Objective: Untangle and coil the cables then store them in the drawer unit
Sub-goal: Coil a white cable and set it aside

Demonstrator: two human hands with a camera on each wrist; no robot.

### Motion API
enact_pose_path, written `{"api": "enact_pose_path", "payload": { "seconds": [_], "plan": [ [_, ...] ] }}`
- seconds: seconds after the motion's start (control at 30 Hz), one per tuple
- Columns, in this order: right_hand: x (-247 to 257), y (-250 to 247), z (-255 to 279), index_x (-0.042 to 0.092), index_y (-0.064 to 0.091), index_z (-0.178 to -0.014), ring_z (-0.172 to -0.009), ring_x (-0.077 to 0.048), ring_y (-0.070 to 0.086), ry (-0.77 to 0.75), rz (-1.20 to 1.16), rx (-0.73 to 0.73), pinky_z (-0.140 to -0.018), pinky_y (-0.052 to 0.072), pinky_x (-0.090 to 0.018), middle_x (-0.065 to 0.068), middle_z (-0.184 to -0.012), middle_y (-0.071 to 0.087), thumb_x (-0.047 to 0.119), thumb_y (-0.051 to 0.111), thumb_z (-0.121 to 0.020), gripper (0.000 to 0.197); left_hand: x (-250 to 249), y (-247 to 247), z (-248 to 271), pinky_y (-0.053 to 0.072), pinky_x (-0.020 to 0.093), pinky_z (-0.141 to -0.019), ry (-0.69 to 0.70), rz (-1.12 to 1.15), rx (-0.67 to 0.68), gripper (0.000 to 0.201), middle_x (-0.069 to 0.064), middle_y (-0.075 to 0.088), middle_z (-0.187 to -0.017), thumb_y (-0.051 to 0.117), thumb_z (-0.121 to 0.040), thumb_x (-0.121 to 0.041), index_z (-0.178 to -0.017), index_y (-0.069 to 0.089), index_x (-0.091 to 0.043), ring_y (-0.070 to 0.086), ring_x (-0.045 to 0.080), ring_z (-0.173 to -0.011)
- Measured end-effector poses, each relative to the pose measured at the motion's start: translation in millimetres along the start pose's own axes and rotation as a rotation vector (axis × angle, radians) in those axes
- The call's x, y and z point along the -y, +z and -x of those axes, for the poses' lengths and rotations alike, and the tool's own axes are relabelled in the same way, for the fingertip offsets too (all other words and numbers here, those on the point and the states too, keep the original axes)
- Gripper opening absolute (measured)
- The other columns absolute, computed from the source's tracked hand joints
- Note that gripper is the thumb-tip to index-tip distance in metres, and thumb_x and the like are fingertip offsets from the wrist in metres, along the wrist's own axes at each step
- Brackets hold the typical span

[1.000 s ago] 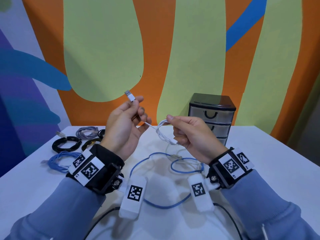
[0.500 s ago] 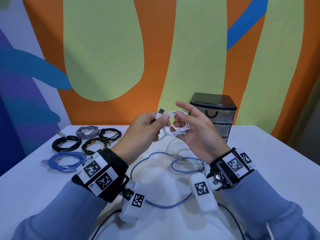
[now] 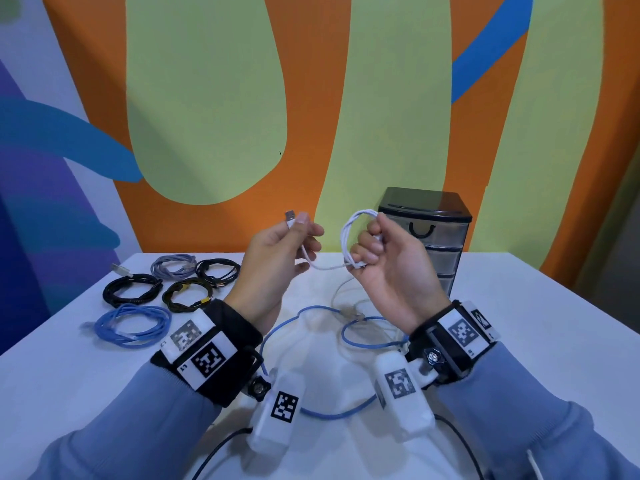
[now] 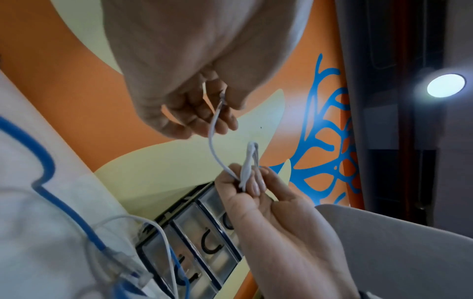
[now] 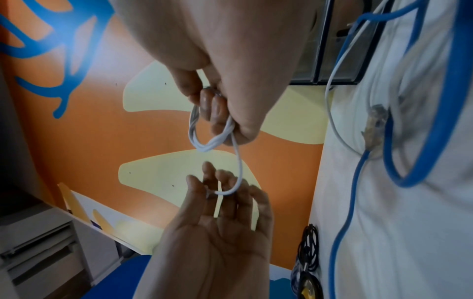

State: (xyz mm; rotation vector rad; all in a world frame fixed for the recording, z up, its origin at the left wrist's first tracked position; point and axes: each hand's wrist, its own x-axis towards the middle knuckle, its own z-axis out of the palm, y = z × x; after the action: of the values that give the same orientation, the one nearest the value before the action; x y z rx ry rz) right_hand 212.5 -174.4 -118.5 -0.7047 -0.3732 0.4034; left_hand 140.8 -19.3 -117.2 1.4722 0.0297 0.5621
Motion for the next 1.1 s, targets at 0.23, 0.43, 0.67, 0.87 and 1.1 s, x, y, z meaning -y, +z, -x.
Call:
{"api": "enact_pose_path", "payload": {
  "seconds": [0.23, 0.43, 0.67, 0.87, 1.1],
  "plan": [
    [-2.6, -5.7, -3.5, 0.02, 0.039, -0.072, -0.062, -0.02, 0.014, -0.195, 0.26, -0.124, -0.052, 0.028, -0.028, -0.001, -0.07, 0.014, 0.029, 0.061, -0.105, 0.041, -2.5, -0.9, 0.3, 0.052, 0.021, -0.072, 0.042, 0.07, 0.093, 0.022, 0.003, 0.072, -0.085, 0.066, -0.104, -0.02, -0.116, 0.074, -0.003, 0.062, 0.011, -0.071],
    [-3.9, -4.0, -0.5, 0.018, 0.045, -0.074, -0.054, -0.016, 0.022, -0.26, 0.389, -0.156, -0.053, 0.029, -0.028, 0.002, -0.059, 0.023, 0.031, 0.061, -0.106, 0.038, -10.4, 0.4, 8.0, 0.056, 0.021, -0.078, 0.146, -0.068, 0.23, 0.02, 0.015, 0.081, -0.101, 0.075, -0.094, 0.0, -0.113, 0.074, 0.0, 0.074, 0.018, -0.083],
    [-12.3, -0.2, 4.0, 0.018, 0.057, -0.078, -0.063, -0.027, 0.034, -0.297, 0.534, -0.048, -0.055, 0.033, -0.031, -0.016, -0.073, 0.037, 0.038, 0.063, -0.103, 0.032, -7.3, 0.1, 8.4, 0.053, 0.023, -0.074, 0.206, -0.288, 0.177, 0.007, 0.005, 0.081, -0.09, 0.085, -0.088, -0.009, -0.092, 0.084, -0.014, 0.07, 0.009, -0.07],
    [-13.1, 5.0, 7.8, 0.015, 0.052, -0.09, -0.063, -0.024, 0.041, -0.248, 0.506, 0.014, -0.058, 0.035, -0.032, -0.004, -0.066, 0.05, 0.032, 0.058, -0.106, 0.024, -10.0, 0.9, 12.6, 0.054, 0.014, -0.073, 0.219, -0.244, 0.229, 0.007, 0.01, 0.081, -0.08, 0.079, -0.09, 0.003, -0.096, 0.08, 0.002, 0.076, 0.013, -0.074],
    [-12.9, 7.1, 7.6, 0.014, 0.053, -0.088, -0.055, -0.018, 0.033, -0.267, 0.376, 0.012, -0.058, 0.031, -0.033, -0.002, -0.069, 0.044, 0.023, 0.055, -0.108, 0.022, -12.9, 4.2, 11.6, 0.05, 0.02, -0.064, 0.14, -0.213, 0.083, 0.052, 0.015, 0.076, -0.081, 0.088, -0.081, -0.002, -0.112, 0.049, -0.015, 0.066, 0.017, -0.064]
  ]
}}
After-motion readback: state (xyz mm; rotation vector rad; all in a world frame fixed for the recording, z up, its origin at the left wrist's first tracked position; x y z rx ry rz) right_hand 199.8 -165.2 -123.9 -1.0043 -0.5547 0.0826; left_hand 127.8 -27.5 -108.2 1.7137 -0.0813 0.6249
